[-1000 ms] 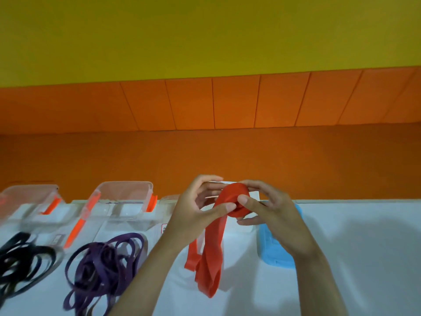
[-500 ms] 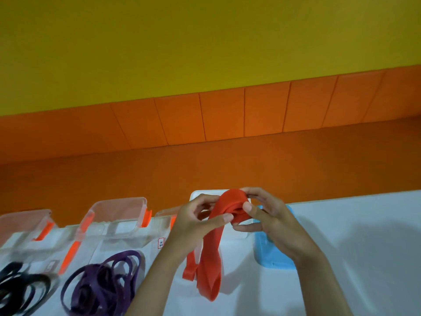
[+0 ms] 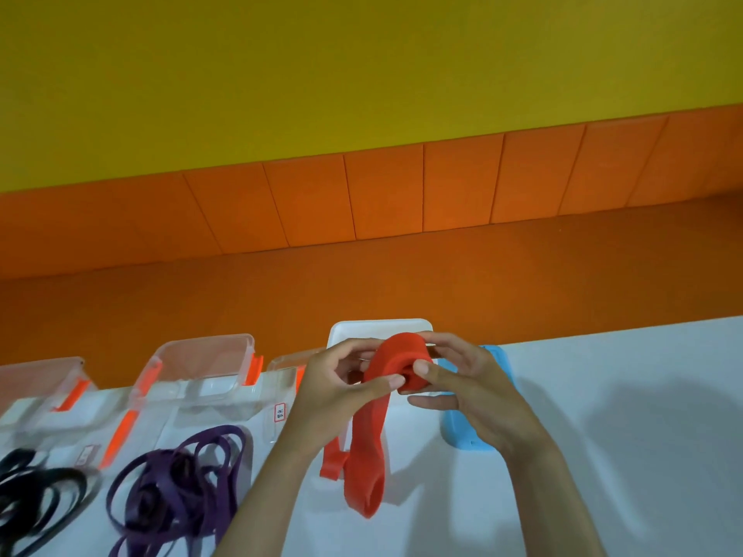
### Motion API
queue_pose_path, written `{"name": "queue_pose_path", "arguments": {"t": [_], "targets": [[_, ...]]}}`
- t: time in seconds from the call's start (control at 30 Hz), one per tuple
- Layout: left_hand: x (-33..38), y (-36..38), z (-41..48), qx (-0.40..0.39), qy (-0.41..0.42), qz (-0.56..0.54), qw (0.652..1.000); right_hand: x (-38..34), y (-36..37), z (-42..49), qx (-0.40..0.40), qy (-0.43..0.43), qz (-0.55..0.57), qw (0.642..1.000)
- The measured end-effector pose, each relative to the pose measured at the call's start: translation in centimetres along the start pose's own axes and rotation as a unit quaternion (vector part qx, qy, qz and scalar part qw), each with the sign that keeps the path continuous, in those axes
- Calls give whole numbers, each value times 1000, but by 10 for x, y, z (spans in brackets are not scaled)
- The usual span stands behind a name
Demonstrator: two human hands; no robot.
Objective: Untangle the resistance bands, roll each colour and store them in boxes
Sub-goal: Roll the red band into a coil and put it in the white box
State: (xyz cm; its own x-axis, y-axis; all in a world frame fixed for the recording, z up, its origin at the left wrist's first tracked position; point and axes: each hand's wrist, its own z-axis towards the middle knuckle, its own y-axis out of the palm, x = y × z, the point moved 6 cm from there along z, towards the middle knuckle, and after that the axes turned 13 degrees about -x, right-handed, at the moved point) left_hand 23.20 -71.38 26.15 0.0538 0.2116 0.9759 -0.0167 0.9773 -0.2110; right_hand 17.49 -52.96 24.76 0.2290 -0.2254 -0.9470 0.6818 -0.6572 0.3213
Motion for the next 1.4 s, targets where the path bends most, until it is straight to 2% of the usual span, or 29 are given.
{"name": "queue_pose_path", "arguments": {"t": [0.2, 0.3, 0.43, 0.5, 0.6, 0.67, 0.73, 0.87, 1.03, 1.2, 1.4], "targets": [[-11, -4, -6, 5, -12, 5, 1000, 6, 6, -2, 15, 10, 19, 1000], [-13, -6, -9, -22, -27, -26, 999, 15, 11, -1, -1, 11, 71, 997], [-6, -13, -14, -26, -3, -47, 999, 27, 22, 1, -50, -3, 155, 987], [-5, -18, -18, -13, 14, -37, 999, 25, 26, 1, -65, 11, 105, 992], [-4, -24, -24, -11, 17, 34, 999, 15, 25, 2, -56, 51, -85, 993], [-7, -22, -27, -10, 21, 84, 996, 12, 24, 3, -51, 82, -125, 987], [-11, -17, -31, 9, 34, 77, 996, 10, 27, 5, -41, 83, -109, 990], [-20, -16, -34, 73, 49, -22, 996, 13, 29, 8, -10, 71, -27, 997], [-25, -18, -32, 78, 72, -37, 994, 12, 28, 10, 18, 29, 18, 999], [-43, -12, -31, 53, 19, -57, 997, 10, 31, 12, 52, 9, -4, 999], [-63, -4, -30, -92, -87, -119, 985, 9, 34, 13, 79, 17, -39, 996]]}}
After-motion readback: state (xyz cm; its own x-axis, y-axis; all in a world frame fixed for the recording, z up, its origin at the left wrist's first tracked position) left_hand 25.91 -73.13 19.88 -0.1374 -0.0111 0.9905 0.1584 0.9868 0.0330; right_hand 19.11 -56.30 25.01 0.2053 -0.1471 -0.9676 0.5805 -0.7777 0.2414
